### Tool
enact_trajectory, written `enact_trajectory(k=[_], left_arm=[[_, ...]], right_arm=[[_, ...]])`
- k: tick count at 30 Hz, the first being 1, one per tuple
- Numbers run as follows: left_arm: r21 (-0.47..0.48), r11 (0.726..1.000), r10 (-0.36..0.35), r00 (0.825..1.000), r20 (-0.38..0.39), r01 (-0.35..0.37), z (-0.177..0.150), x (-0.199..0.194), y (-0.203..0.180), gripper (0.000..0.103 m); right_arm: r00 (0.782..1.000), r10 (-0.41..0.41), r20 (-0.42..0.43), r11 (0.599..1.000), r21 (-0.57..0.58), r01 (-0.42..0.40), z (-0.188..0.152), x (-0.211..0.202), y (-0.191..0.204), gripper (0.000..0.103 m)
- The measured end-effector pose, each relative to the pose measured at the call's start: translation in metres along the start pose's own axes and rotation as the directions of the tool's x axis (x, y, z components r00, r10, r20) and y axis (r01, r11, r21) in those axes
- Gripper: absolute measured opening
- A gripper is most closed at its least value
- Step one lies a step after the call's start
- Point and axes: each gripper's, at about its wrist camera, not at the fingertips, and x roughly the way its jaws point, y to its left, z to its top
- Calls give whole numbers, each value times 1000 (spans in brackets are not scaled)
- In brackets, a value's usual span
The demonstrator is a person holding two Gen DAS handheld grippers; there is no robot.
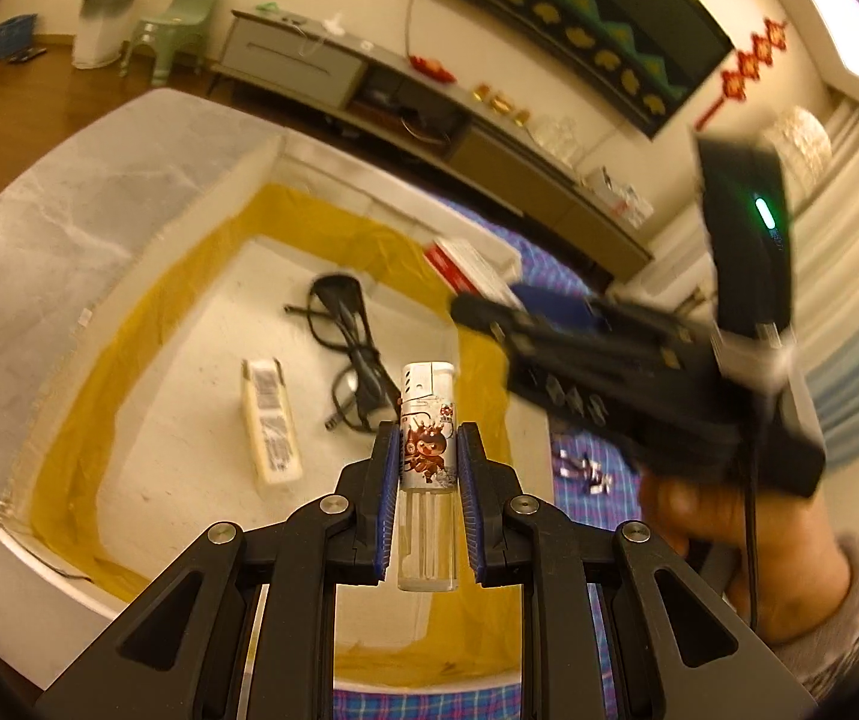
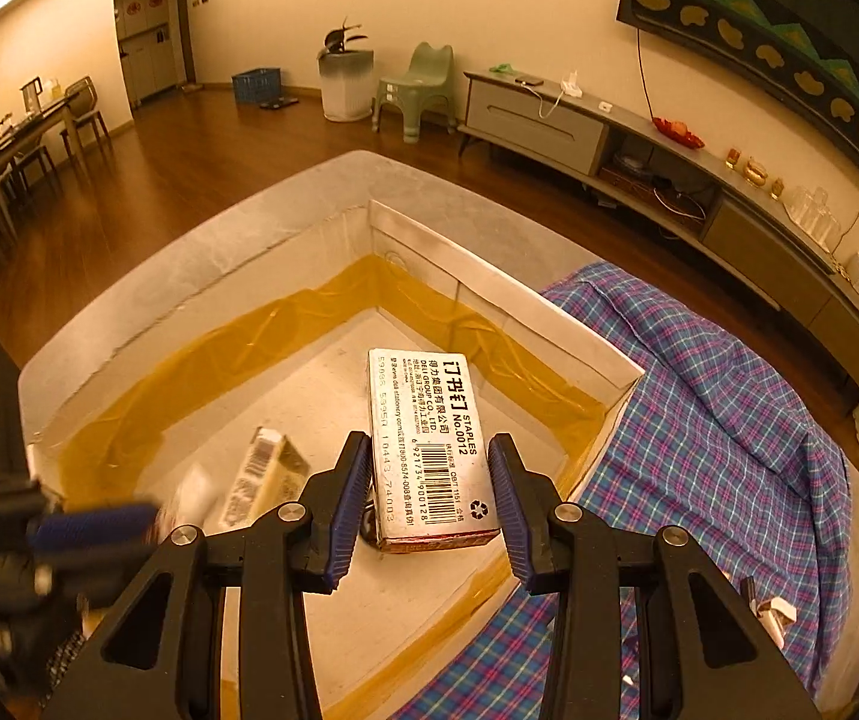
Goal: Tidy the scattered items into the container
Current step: 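Carry the red-white box into the container with the right tool while the left tool carries the lighter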
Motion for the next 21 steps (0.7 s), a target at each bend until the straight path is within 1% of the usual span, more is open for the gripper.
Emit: enact_trajectory(k=[7,11,16,18,19,20,21], left_arm=[[83,997,0,997,-71,5,-15,17,-20,20],[98,995,8,996,-94,1,-18,22,-25,20],[95,995,23,994,-105,-13,-19,26,-23,20],[86,996,31,993,-118,-21,-18,27,-21,25],[83,996,33,992,-123,-23,-18,28,-20,32],[81,996,35,992,-125,-25,-17,28,-20,33],[80,996,37,992,-123,-27,-17,28,-19,33]], right_arm=[[999,-16,-41,1000,-2,16,11,20,-8,42],[997,-32,-63,999,-16,31,14,31,-11,42],[996,-45,-73,999,-27,43,16,40,-13,42],[996,-51,-73,998,-30,49,16,42,-15,43],[996,-54,-70,998,-29,52,15,43,-16,44],[996,-58,-71,998,-29,56,15,45,-17,45],[995,-62,-72,998,-27,61,15,46,-19,50]])
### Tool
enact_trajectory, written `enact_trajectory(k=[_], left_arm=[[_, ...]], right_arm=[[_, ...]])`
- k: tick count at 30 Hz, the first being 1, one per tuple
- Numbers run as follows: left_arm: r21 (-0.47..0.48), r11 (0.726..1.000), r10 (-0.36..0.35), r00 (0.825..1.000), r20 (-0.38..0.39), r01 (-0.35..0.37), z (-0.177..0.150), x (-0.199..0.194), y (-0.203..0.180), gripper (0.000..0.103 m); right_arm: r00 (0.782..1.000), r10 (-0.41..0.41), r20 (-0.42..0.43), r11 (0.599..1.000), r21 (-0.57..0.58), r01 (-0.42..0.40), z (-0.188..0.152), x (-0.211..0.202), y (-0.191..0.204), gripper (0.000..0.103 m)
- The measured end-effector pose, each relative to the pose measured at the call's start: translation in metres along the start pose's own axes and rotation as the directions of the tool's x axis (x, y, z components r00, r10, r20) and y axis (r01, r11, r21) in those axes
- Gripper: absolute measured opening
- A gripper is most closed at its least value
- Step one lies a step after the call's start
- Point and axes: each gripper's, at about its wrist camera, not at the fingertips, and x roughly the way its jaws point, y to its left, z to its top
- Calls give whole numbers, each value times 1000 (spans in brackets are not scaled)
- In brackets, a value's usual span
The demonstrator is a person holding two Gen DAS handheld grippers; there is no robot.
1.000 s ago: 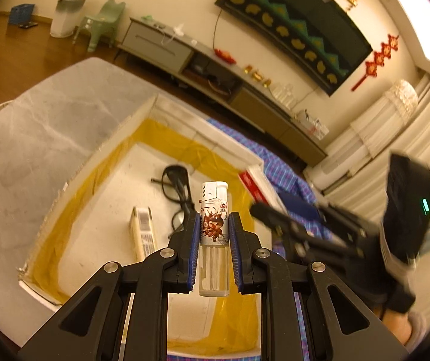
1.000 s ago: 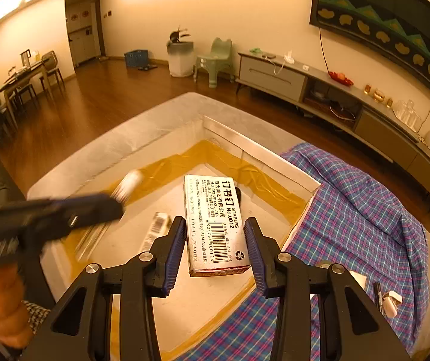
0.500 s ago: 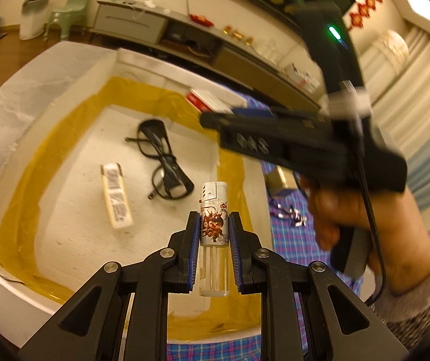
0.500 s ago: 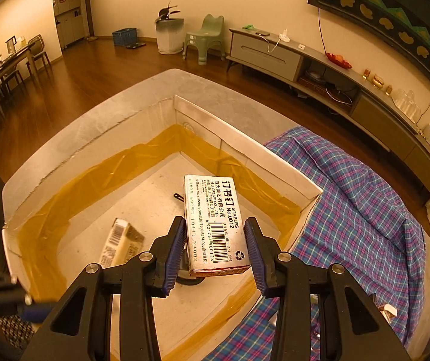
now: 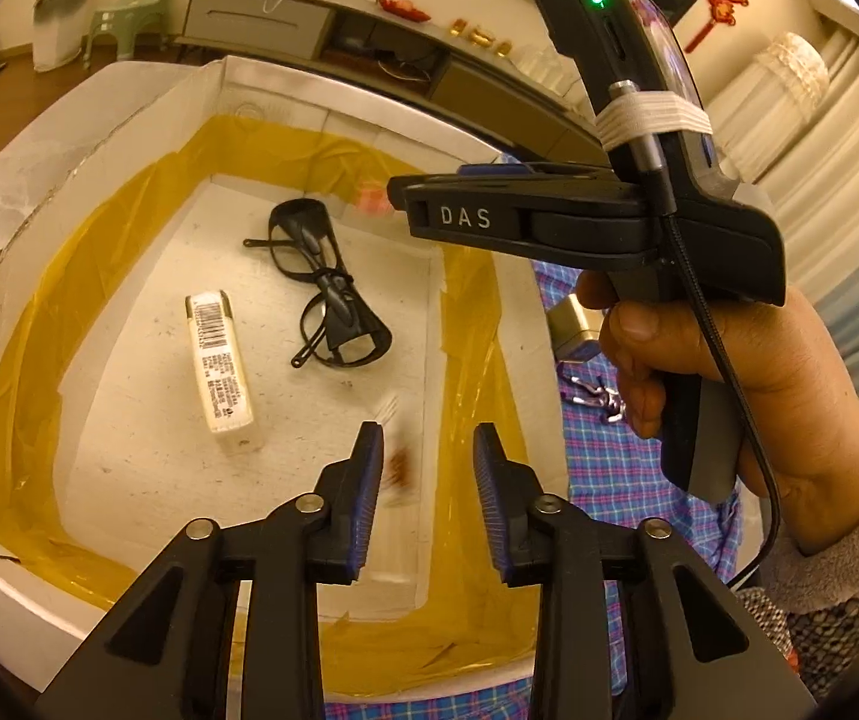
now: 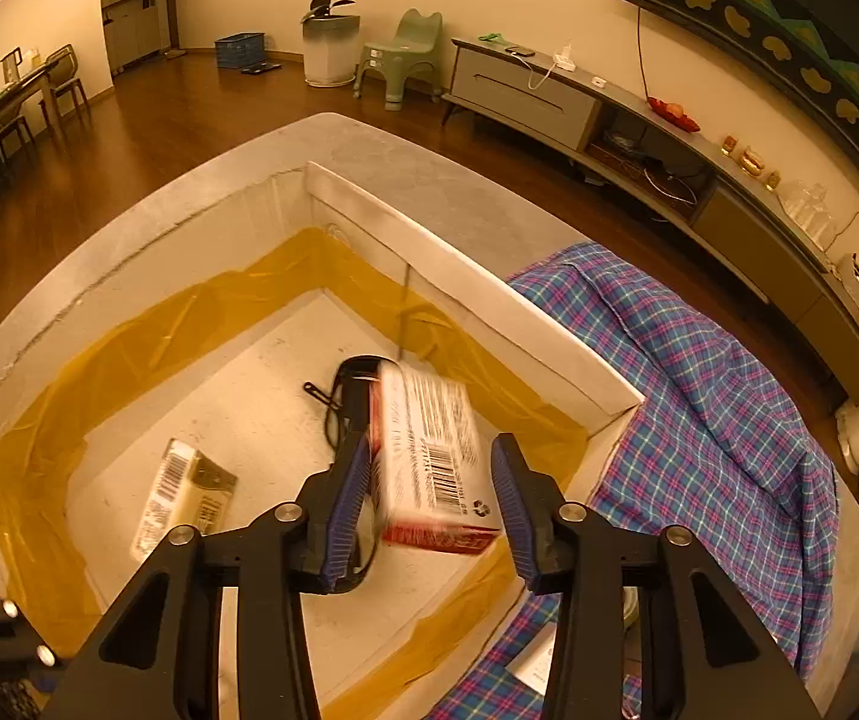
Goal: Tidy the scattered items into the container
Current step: 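Carry the red-white box into the container with the right tool while the left tool carries the lighter, then open the left tool over the container to drop the lighter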
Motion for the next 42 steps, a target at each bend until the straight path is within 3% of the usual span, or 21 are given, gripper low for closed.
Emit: enact_trajectory(k=[15,24,32,42], left_arm=[[-2,1000,28,999,39,-28,6,-9,1,33],[69,988,130,985,118,-139,5,-23,-11,33],[163,957,203,957,207,-238,3,-34,-34,35],[203,950,184,952,244,-235,6,-37,-59,36]], right_arm=[[997,71,26,997,35,-71,-13,-13,-2,52],[982,174,76,983,50,-178,-27,-42,4,52],[930,296,215,944,84,-320,-53,-86,-4,52],[871,372,320,903,93,-420,-90,-121,-18,52]])
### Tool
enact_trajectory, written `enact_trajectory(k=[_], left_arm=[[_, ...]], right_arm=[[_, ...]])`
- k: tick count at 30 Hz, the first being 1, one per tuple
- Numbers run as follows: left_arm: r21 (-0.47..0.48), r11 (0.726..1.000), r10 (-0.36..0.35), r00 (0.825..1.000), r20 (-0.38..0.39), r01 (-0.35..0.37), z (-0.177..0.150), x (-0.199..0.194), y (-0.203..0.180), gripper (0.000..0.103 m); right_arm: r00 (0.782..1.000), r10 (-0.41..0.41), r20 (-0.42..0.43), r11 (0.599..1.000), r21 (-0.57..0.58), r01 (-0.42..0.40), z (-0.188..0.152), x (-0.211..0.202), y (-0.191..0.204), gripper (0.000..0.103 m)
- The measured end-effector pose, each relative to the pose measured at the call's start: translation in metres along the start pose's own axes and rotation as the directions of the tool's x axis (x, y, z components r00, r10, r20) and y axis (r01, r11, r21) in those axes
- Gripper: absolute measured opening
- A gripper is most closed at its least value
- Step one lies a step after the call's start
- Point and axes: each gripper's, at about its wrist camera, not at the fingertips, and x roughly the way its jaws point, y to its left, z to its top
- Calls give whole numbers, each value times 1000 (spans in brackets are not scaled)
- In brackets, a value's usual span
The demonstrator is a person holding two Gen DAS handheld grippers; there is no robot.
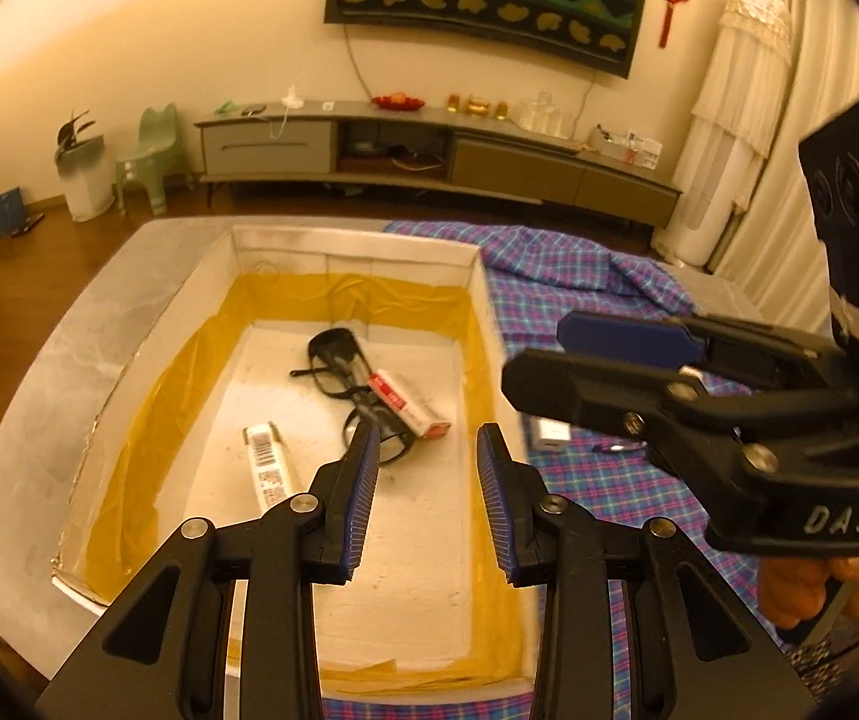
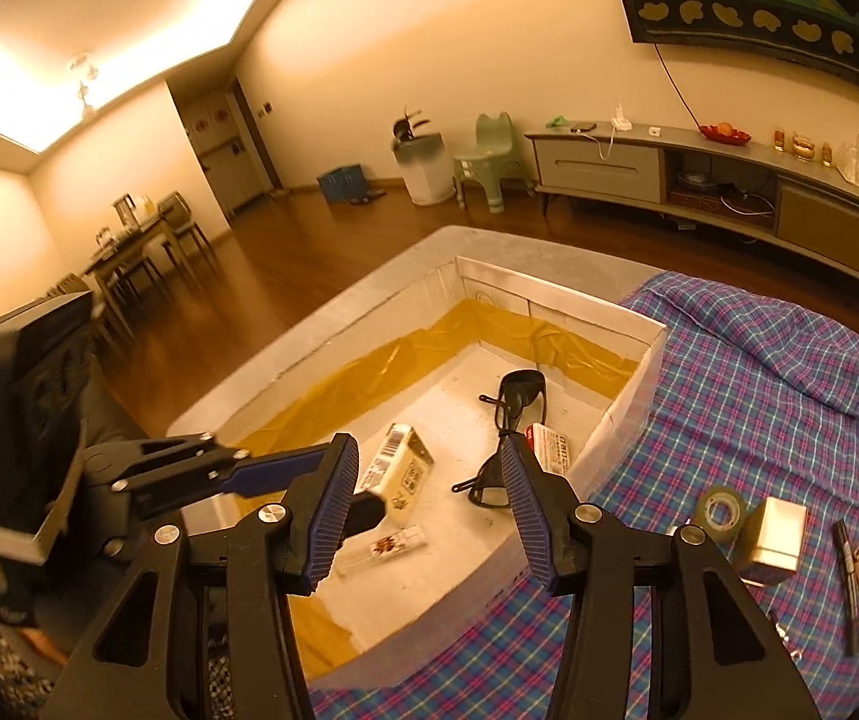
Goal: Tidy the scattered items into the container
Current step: 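Open the left tool over the container to drop the lighter, then move both tools back to the cloth and grasp the white charger with the left tool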
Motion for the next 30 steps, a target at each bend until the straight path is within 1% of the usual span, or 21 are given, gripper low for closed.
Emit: enact_trajectory(k=[5,9,14,19,23,24,26,28,30], left_arm=[[12,999,-41,999,20,41,5,-4,-17,36],[23,996,-86,996,15,86,7,-2,-35,36],[45,991,-126,992,-14,126,10,10,-63,36],[75,988,-129,989,-71,134,8,38,-94,38],[87,990,-98,988,-123,109,4,69,-114,40],[88,991,-89,987,-135,102,3,77,-117,40],[85,993,-68,985,-159,82,3,94,-124,41],[79,995,-47,982,-181,62,2,112,-130,41],[72,997,-23,978,-207,39,2,131,-133,41]], right_arm=[[998,40,46,999,20,-41,-10,-26,-9,52],[996,46,77,998,37,-49,-16,-47,-22,52],[993,21,120,997,78,-30,-28,-76,-50,52],[991,-22,129,990,139,4,-47,-90,-84,52],[990,-95,100,982,172,77,-65,-91,-116,52],[988,-127,84,979,169,112,-70,-89,-123,52],[981,-192,26,971,148,186,-78,-81,-139,52],[973,-230,-24,964,128,231,-85,-73,-154,52],[961,-260,-91,958,97,269,-93,-60,-171,55]])
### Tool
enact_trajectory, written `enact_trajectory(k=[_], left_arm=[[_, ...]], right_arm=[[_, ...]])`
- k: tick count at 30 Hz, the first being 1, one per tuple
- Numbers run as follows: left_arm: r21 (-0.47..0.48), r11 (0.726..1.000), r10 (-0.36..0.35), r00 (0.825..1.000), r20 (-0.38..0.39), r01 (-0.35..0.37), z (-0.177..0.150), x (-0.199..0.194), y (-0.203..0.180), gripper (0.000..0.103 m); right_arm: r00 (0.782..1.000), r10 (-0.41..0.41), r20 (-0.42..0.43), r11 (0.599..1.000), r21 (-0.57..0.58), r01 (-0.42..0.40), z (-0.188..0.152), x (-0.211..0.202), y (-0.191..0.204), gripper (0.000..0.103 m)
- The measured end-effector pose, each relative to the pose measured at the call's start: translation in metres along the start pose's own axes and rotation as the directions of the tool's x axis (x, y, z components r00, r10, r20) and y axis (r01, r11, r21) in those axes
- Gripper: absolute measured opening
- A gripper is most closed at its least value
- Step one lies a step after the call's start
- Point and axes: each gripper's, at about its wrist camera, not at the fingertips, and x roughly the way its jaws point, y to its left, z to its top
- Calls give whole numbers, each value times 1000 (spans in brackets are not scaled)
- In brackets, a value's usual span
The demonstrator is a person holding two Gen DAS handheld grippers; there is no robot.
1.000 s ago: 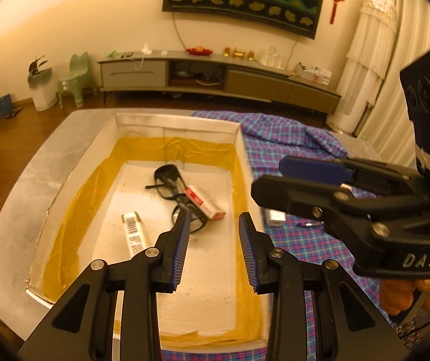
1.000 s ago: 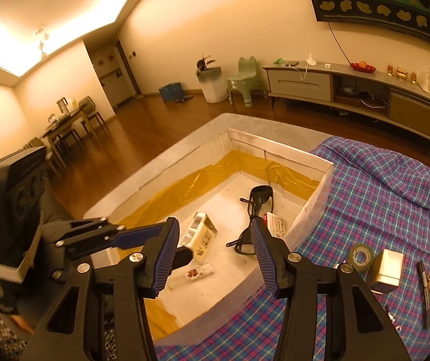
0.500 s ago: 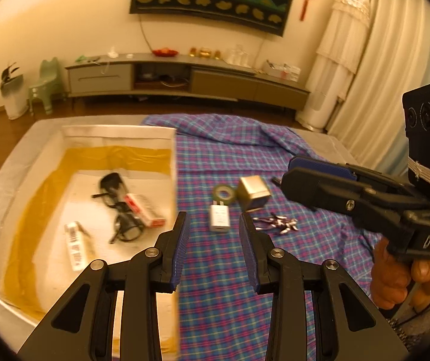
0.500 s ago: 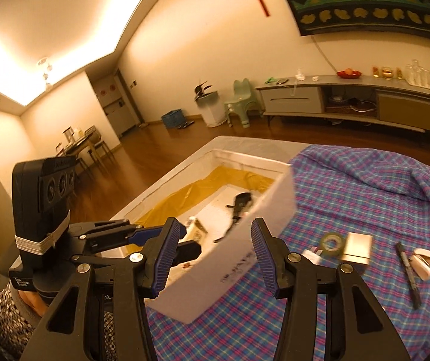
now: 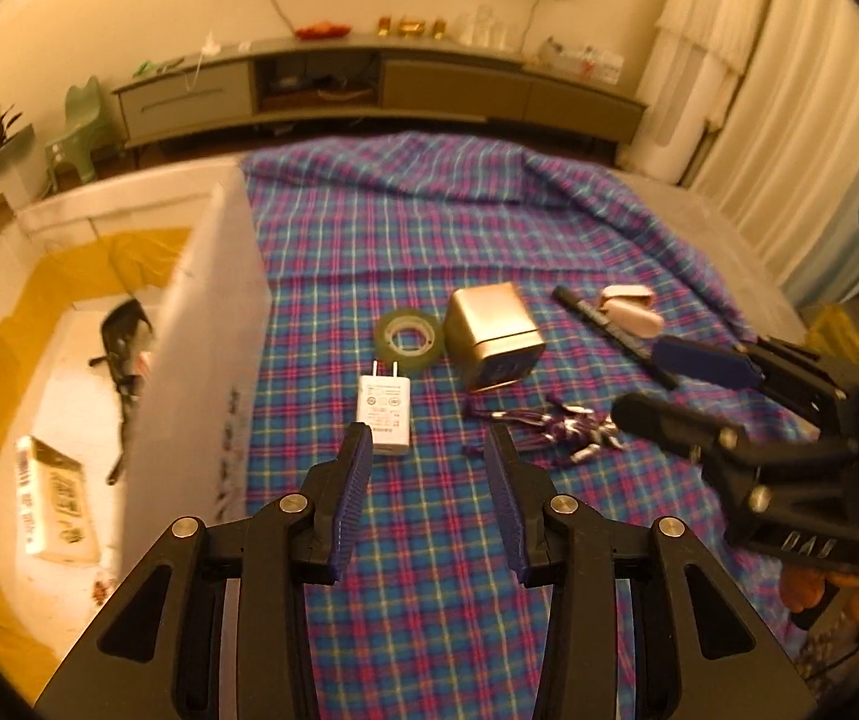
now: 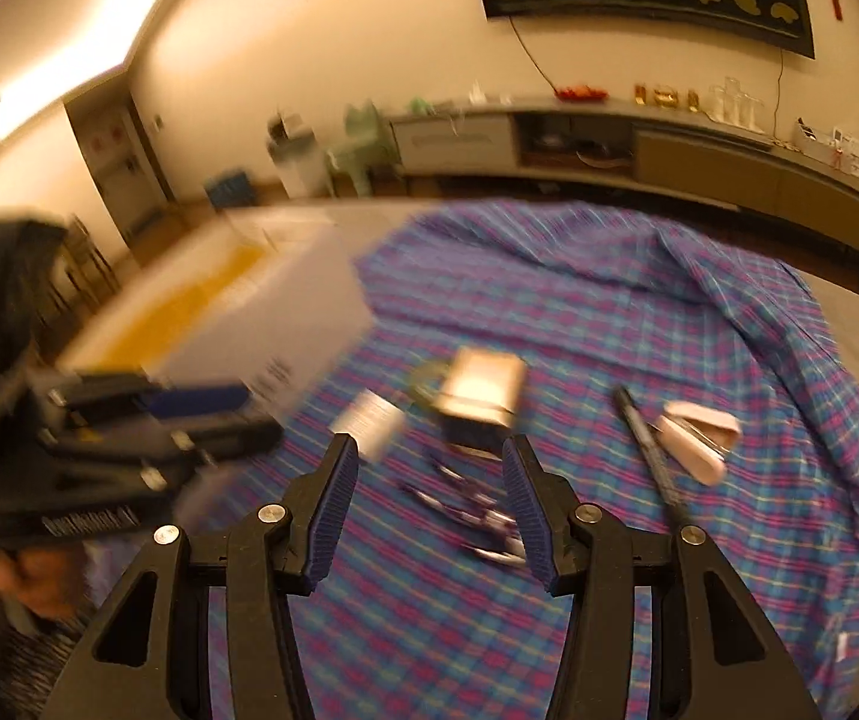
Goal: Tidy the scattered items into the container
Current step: 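Move both tools back to the cloth and grasp the white charger with the left tool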
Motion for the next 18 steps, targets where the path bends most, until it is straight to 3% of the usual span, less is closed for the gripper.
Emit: enact_trajectory(k=[7,11,16,18], left_arm=[[-38,997,72,996,-53,-74,7,46,3,43],[-48,994,94,993,-65,-97,8,64,9,46],[-54,993,100,990,-102,-106,7,89,12,47],[-41,991,122,989,-80,-125,8,93,8,48]], right_arm=[[989,-46,-139,994,-107,31,-20,52,-20,66],[985,-65,-159,981,-191,34,-27,73,-16,67],[986,-71,-149,978,-205,39,-33,79,-15,67],[986,-81,-147,977,-205,50,-34,78,-14,60]])
